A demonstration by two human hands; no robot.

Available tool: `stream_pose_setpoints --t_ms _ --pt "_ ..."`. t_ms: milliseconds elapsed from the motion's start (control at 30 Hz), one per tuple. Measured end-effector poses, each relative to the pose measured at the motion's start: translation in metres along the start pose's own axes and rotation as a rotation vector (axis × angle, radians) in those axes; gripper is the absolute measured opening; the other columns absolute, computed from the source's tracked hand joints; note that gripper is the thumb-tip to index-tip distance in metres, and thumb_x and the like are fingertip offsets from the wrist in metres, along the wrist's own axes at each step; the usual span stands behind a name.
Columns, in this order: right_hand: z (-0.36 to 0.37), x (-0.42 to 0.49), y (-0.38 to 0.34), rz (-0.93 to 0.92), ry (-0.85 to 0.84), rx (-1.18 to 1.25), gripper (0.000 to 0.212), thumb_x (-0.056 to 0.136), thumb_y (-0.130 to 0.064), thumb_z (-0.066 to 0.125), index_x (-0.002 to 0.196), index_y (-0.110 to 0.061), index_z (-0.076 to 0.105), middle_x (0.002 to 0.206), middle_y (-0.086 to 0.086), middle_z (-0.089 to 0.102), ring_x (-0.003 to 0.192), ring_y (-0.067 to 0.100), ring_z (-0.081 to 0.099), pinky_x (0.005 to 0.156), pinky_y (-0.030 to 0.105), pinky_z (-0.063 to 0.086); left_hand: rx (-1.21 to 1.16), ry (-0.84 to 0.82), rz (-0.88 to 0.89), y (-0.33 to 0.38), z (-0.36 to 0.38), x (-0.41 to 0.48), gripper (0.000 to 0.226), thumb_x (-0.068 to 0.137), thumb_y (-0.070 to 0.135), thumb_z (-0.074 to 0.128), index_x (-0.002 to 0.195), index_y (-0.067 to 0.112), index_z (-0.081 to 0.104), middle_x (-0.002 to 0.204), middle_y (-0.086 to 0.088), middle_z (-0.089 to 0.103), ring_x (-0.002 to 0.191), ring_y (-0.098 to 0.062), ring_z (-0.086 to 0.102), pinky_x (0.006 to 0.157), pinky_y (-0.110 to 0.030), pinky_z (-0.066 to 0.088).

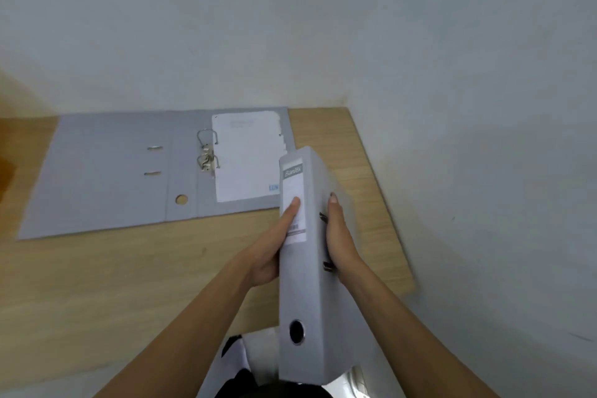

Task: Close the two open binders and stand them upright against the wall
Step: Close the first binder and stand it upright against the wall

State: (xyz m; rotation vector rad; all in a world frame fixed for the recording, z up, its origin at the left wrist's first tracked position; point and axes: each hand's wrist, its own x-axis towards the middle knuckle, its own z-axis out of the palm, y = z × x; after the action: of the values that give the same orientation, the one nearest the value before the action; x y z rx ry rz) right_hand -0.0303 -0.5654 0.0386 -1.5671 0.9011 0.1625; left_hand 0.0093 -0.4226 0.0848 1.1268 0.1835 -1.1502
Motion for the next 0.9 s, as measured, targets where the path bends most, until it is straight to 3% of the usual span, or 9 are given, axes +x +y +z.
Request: stream_pose_setpoints --t_ms 133,200,267,367,467,533,700,800,900 --pt "-0.018 -0.027 -0.045 -0.110 -0.055 0.165 0.079 0.083 -0.088 0.035 0.143 -0.041 0.054 0.136 -0.002 0.069 0.124 0.020 0.067 0.110 0.048 0.049 0.099 -0.099 0.066 0.020 0.024 0.001 0.055 0.092 0.058 0.056 0.135 0.025 0.060 0.123 -0.004 0.074 0.112 -0.025 0.071 0.091 -0.038 0.058" --pt "-0.028 -0.035 -0.066 -0.247 -0.032 0.176 0.084 0.079 -0.090 0.040 0.152 -0.048 0.038 0.151 -0.010 0.057 0.133 0.014 0.059 0.116 0.048 0.042 0.140 -0.128 0.152 0.033 0.036 0.001 0.051 0.092 0.053 0.058 0.135 0.024 0.060 0.121 -0.002 0.075 0.109 -0.021 0.073 0.086 -0.034 0.060" --pt "-0.039 -0.042 -0.087 -0.408 0.019 0.144 0.082 0.082 -0.087 0.042 0.155 -0.052 0.028 0.160 -0.017 0.043 0.142 0.009 0.049 0.120 0.048 0.037 0.231 -0.129 0.266 0.049 0.046 0.000 0.059 0.086 0.055 0.064 0.137 0.026 0.057 0.123 0.002 0.074 0.111 -0.017 0.072 0.094 -0.036 0.057" --pt "-0.059 -0.055 -0.119 -0.616 0.061 0.194 0.067 0.098 -0.057 0.048 0.159 -0.033 0.034 0.159 -0.011 0.046 0.143 0.007 0.049 0.118 0.040 0.042 0.410 -0.099 0.452 0.068 0.059 0.004 0.073 0.079 0.057 0.073 0.142 0.030 0.050 0.128 0.006 0.071 0.114 -0.013 0.069 0.100 -0.040 0.054" --pt "-0.078 -0.060 -0.135 -0.750 0.098 0.244 0.056 0.100 -0.033 0.056 0.152 -0.014 0.047 0.147 0.005 0.061 0.133 0.020 0.060 0.108 0.042 0.051 0.540 -0.074 0.617 0.079 0.070 0.018 0.078 0.083 0.034 0.078 0.150 0.033 0.038 0.130 0.013 0.065 0.111 0.001 0.066 0.088 -0.022 0.057" --pt "-0.088 -0.051 -0.133 -0.760 0.106 0.248 0.051 0.099 -0.022 0.060 0.147 -0.007 0.052 0.140 0.011 0.065 0.130 0.026 0.063 0.107 0.046 0.052 0.593 -0.051 0.661 0.083 0.074 0.035 0.088 0.082 0.028 0.080 0.154 0.037 0.029 0.136 0.016 0.060 0.114 0.007 0.061 0.083 -0.016 0.056" --pt "-0.108 -0.024 -0.103 -0.688 0.070 0.264 0.043 0.098 -0.007 0.061 0.140 -0.010 0.059 0.132 0.008 0.072 0.122 0.023 0.068 0.100 0.038 0.056 0.709 -0.048 0.589 0.082 0.073 0.072 0.098 0.084 0.032 0.077 0.159 0.036 0.014 0.152 0.012 0.048 0.134 -0.007 0.051 0.099 -0.024 0.053" --pt "-0.122 -0.011 -0.093 -0.652 0.088 0.320 0.033 0.098 -0.013 0.058 0.127 -0.024 0.066 0.122 0.001 0.076 0.117 0.021 0.070 0.097 0.038 0.055 0.770 -0.046 0.578 0.084 0.087 0.086 0.102 0.087 0.032 0.074 0.159 0.041 0.003 0.153 0.016 0.040 0.130 -0.005 0.048 0.100 -0.023 0.049" --pt "-0.136 0.001 -0.094 -0.644 0.115 0.333 0.030 0.097 -0.023 0.059 0.125 -0.029 0.067 0.124 0.001 0.075 0.119 0.020 0.069 0.099 0.038 0.055 0.805 -0.059 0.568 0.088 0.102 0.104 0.111 0.087 0.028 0.075 0.157 0.044 -0.010 0.149 0.022 0.033 0.129 -0.009 0.045 0.104 -0.032 0.048"
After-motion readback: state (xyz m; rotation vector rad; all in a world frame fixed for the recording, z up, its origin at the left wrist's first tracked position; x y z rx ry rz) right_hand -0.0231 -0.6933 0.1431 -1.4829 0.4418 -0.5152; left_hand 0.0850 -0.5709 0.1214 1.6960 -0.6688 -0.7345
